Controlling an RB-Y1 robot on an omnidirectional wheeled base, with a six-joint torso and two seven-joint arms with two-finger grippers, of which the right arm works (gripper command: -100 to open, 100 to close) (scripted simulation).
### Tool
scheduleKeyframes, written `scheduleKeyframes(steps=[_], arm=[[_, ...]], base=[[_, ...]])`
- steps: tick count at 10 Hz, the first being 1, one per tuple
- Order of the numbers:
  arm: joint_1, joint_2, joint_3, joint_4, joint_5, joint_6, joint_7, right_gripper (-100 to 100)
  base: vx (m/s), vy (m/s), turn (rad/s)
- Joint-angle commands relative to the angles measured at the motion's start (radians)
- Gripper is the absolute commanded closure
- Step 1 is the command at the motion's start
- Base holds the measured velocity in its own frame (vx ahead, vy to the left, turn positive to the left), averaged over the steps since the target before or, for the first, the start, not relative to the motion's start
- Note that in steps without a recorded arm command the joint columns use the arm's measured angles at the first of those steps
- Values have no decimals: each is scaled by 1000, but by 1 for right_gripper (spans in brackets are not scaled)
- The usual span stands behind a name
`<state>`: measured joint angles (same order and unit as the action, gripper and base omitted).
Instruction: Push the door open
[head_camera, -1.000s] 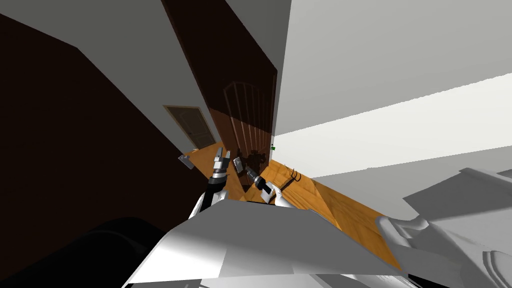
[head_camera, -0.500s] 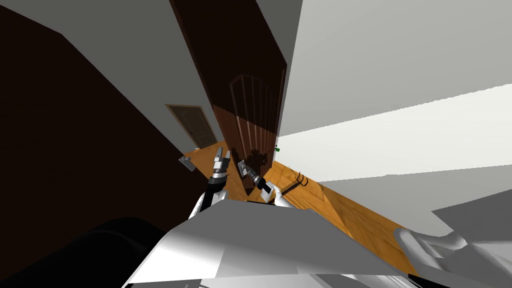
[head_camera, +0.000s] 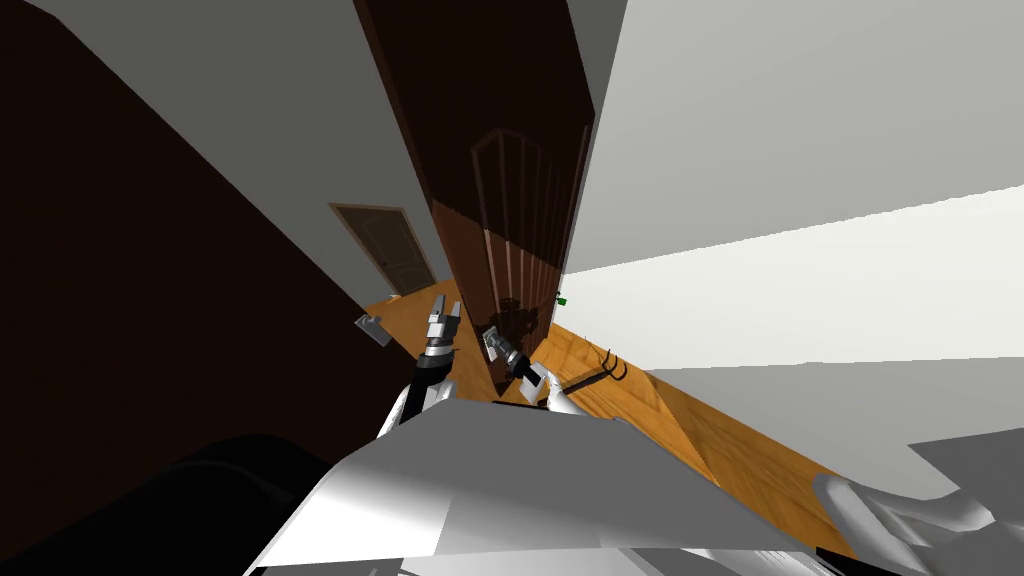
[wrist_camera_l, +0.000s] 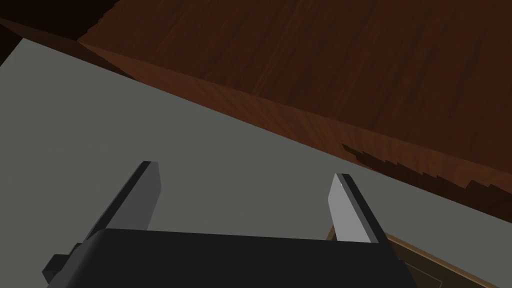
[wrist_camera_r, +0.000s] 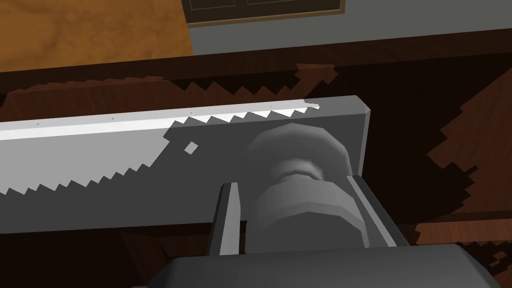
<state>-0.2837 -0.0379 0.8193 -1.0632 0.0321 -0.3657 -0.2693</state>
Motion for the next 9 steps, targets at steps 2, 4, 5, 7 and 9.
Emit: scheduleKeyframes(steps=[2,4,5,7,9], arm=[[1,-1,0,0,0,0,0,100],[1,-1,0,0,0,0,0,100],[1,-1,0,0,0,0,0,100],[20,-12,-8,-12,19,7,-2,100],[33,-18,-14,-23,33,10,-4,100]], base=[[-16,-24,6],[-9,-12,-5],[0,0,0],[59,137,-105],[70,174,-89]])
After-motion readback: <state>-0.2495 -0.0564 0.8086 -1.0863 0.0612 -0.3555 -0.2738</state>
